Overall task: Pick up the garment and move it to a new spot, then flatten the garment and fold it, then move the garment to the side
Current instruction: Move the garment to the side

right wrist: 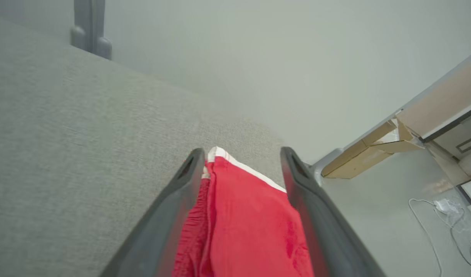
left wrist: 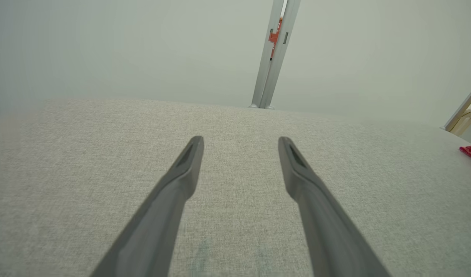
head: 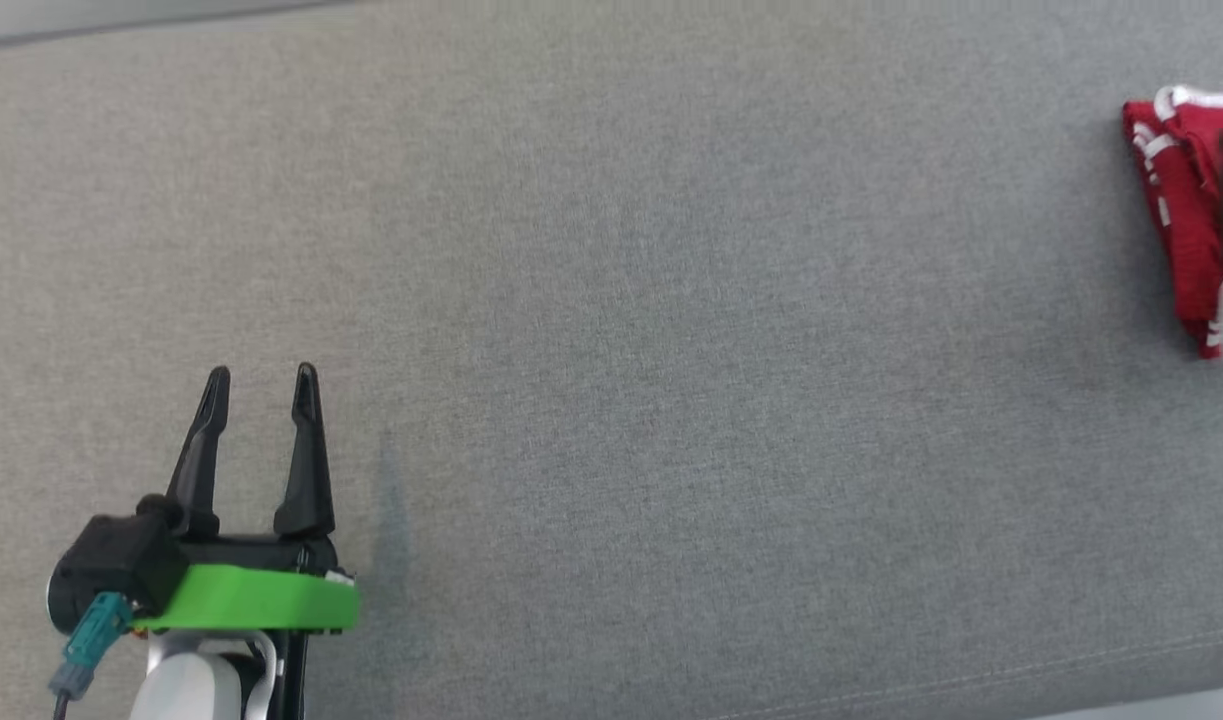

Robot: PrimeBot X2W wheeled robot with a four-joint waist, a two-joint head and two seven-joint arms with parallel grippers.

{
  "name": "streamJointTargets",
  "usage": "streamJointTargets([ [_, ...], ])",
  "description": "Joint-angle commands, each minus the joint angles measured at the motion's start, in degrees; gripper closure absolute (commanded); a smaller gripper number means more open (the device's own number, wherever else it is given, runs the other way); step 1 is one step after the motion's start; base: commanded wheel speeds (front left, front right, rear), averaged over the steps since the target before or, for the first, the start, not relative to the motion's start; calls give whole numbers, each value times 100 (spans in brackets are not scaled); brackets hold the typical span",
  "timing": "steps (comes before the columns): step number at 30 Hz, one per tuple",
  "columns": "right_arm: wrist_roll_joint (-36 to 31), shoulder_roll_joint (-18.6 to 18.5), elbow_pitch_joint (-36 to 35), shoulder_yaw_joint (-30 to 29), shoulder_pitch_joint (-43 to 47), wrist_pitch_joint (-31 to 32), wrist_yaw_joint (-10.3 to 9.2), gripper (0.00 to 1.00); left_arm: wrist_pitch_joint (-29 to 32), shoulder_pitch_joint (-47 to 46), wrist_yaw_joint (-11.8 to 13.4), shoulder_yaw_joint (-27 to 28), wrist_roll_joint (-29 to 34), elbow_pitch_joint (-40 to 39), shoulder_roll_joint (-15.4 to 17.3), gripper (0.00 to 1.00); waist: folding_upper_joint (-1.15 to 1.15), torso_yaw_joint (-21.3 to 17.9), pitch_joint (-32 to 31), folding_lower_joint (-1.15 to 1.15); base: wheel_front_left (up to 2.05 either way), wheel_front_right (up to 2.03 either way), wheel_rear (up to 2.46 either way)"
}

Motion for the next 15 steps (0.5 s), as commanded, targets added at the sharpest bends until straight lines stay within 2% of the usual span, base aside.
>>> streamJointTargets([
  [1,103,142,-212,-44,274,-62,-14,0,-12,124,-11,54,-52,35,-50,0,0,90,-616,-1,0,0,0],
  [8,635,1059,-1248,-86,1469,-241,-14,0,-12,480,17,231,-87,168,-167,0,0,270,-1245,-1,0,0,0],
  [15,606,1774,-1868,-288,2426,-274,-13,0,-12,768,17,361,-10,271,-202,0,0,357,-1634,-1,0,0,0],
])
